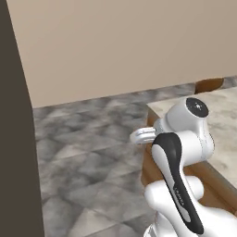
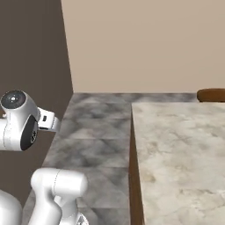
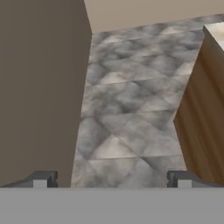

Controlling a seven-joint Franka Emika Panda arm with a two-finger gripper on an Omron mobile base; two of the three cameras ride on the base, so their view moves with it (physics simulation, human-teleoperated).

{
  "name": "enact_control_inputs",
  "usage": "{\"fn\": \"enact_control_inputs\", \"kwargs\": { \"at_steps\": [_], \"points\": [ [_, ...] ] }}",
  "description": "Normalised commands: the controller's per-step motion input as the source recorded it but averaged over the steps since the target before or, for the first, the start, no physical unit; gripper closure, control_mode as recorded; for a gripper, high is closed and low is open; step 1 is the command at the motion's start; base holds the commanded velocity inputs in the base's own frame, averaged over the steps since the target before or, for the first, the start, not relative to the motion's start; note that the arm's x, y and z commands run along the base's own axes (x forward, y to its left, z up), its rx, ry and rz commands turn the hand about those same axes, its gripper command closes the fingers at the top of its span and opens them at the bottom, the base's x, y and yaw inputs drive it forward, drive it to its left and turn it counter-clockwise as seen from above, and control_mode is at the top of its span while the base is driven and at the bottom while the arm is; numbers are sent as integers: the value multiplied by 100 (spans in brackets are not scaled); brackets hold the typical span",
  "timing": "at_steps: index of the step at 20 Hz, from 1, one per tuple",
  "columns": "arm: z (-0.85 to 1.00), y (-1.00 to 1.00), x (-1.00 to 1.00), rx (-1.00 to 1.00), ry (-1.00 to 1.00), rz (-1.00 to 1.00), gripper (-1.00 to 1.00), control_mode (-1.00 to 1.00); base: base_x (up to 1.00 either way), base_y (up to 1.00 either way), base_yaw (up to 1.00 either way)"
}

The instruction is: There is a wine glass and glass cup on the dining counter. Place the wine bottle next to the wine glass and the juice bottle next to the glass cup.

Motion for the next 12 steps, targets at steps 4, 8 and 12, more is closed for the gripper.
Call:
{"fn": "enact_control_inputs", "kwargs": {
  "at_steps": [4,8,12],
  "points": [
    [0,0,0,0,0,0,-100,100,82,48,-15],
    [0,0,0,0,0,0,-100,100,87,39,-18],
    [0,0,0,0,0,0,-100,100,88,38,-19]
  ]
}}
